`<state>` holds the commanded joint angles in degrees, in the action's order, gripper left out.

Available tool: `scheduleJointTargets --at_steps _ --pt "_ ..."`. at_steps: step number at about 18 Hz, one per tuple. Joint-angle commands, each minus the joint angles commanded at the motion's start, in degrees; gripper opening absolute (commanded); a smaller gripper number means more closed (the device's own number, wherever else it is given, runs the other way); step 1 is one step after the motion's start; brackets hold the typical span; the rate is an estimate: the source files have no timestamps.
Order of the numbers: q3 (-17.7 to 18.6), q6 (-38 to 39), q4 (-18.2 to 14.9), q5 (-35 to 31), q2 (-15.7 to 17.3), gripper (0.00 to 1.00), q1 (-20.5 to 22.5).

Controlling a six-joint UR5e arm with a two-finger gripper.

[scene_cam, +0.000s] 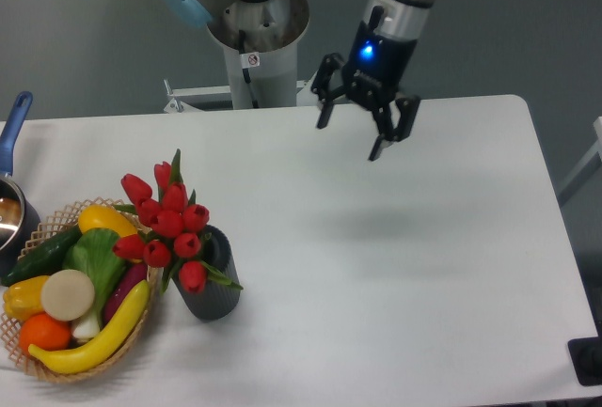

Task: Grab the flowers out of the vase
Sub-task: 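Move the open gripper toward the red tulip stems above the black vase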

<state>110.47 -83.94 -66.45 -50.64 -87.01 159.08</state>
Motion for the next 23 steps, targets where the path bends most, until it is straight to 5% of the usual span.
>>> scheduleJointTargets --at_steps 4,11,19,23 --pt "1.1 0.2 4.0 0.6 -1.5 1.0 -2.6" --pt "1.1 0.3 5.5 8.0 -5.6 1.0 -8.0" --pt "0.6 6.2 15.0 10.4 -10.4 1.0 -14.0" --pt "0.3 8.2 15.6 10.4 -11.1 1.0 -15.7"
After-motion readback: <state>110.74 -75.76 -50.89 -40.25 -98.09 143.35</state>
